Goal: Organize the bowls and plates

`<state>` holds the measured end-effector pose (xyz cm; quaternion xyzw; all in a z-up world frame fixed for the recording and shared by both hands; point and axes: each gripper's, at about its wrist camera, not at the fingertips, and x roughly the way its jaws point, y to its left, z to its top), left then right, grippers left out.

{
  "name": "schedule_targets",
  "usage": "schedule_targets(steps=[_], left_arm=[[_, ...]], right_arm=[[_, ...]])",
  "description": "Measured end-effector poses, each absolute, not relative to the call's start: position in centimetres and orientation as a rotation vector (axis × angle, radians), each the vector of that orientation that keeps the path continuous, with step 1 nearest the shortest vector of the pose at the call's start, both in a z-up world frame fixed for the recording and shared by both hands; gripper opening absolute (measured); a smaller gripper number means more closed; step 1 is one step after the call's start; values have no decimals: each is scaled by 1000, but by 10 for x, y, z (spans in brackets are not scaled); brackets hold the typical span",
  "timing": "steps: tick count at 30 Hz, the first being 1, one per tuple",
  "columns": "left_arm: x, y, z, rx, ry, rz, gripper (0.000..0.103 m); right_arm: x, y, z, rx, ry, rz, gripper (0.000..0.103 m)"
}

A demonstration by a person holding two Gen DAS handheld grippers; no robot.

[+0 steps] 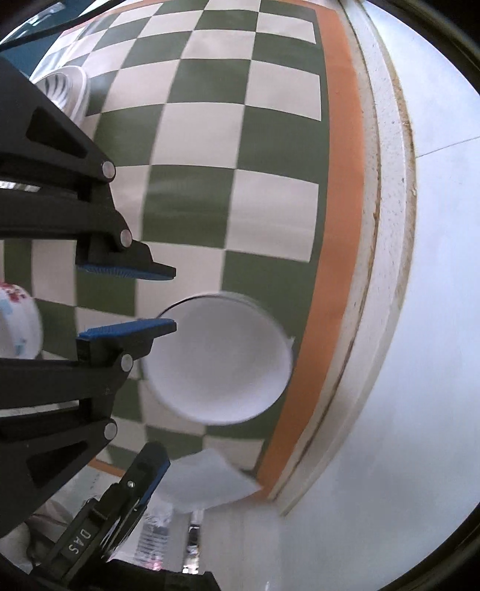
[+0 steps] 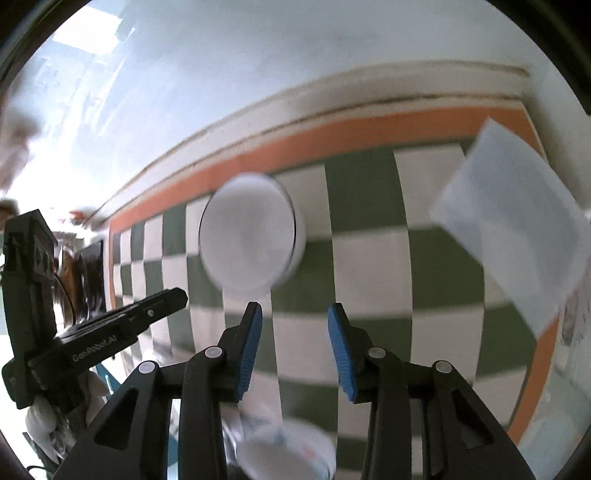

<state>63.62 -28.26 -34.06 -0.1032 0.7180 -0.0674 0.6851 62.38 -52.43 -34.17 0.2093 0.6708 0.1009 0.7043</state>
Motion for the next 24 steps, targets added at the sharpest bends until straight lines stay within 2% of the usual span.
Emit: schedule_targets(steps=[9, 12, 14, 15, 16, 19, 24], left_arm=[[656, -288, -386, -239, 1696, -131, 19], [659, -289, -392, -243, 1690, -131, 14], [659, -291, -391, -241, 1679, -145, 9], [659, -292, -390, -235, 1673, -146, 9], [659, -293, -388, -217, 1666, -143, 9], [663, -293, -387, -203, 1658, -140, 9], [659, -295, -381, -192, 1643, -137, 9]], right_arm=[[679, -512, -389, 457, 1548, 225, 40], [686, -506, -402, 461, 1562, 234, 40], [689, -503, -406, 452, 1568, 232, 34], [690, -501, -408, 442, 1568, 232, 20], [691, -499, -408, 428, 1571, 228, 15], [692, -496, -408, 370, 1567, 207, 9], [692, -495, -407, 341, 1565, 204, 9]])
